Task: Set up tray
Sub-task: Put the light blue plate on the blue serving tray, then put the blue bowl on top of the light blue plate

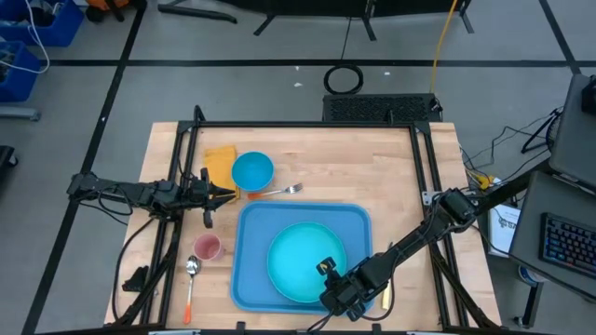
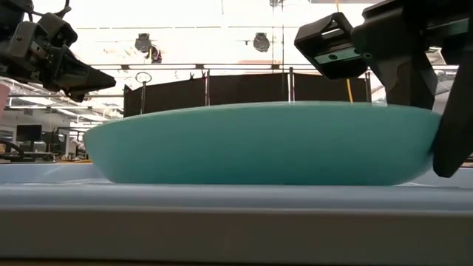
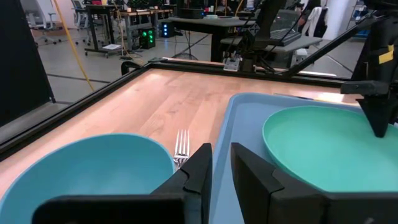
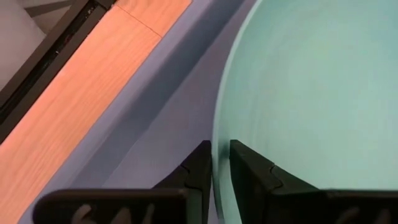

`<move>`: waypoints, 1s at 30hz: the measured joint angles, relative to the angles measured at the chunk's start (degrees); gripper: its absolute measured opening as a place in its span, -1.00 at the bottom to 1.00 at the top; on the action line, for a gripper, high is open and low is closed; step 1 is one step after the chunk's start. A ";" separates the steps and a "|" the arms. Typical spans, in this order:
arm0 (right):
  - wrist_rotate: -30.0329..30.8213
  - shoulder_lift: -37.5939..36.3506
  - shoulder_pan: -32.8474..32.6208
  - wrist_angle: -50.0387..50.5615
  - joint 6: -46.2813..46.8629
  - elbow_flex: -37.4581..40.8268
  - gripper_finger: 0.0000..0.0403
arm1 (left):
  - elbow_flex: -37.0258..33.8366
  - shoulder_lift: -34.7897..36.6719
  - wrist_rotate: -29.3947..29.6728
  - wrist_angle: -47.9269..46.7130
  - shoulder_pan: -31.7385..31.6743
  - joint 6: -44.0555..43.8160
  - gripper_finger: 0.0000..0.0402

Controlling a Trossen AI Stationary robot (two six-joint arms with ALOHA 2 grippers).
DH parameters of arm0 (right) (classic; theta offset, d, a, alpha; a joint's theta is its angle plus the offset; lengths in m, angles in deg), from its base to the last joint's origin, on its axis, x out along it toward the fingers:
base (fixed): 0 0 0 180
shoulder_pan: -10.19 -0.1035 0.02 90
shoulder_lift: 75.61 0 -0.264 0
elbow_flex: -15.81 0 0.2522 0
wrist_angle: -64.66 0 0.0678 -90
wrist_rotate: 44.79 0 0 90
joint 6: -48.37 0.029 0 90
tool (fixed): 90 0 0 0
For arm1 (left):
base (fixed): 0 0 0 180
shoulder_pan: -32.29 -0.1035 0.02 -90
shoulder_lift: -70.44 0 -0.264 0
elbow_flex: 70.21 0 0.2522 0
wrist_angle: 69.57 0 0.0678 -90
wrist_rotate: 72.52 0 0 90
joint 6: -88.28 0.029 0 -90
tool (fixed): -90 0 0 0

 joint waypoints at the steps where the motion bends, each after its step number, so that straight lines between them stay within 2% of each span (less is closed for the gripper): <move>1: 0.16 0.00 0.00 -0.02 -0.04 0.00 -0.76 | -0.01 0.00 0.00 0.00 0.02 -0.02 -0.69; 22: 1.14 -0.67 0.07 -0.35 -0.74 0.00 -0.72 | 0.02 0.00 0.00 0.00 0.02 -0.02 -0.69; 30: 4.21 -2.94 0.04 -0.15 -1.35 -0.04 -0.71 | 0.02 0.00 0.00 0.00 0.02 -0.02 -0.69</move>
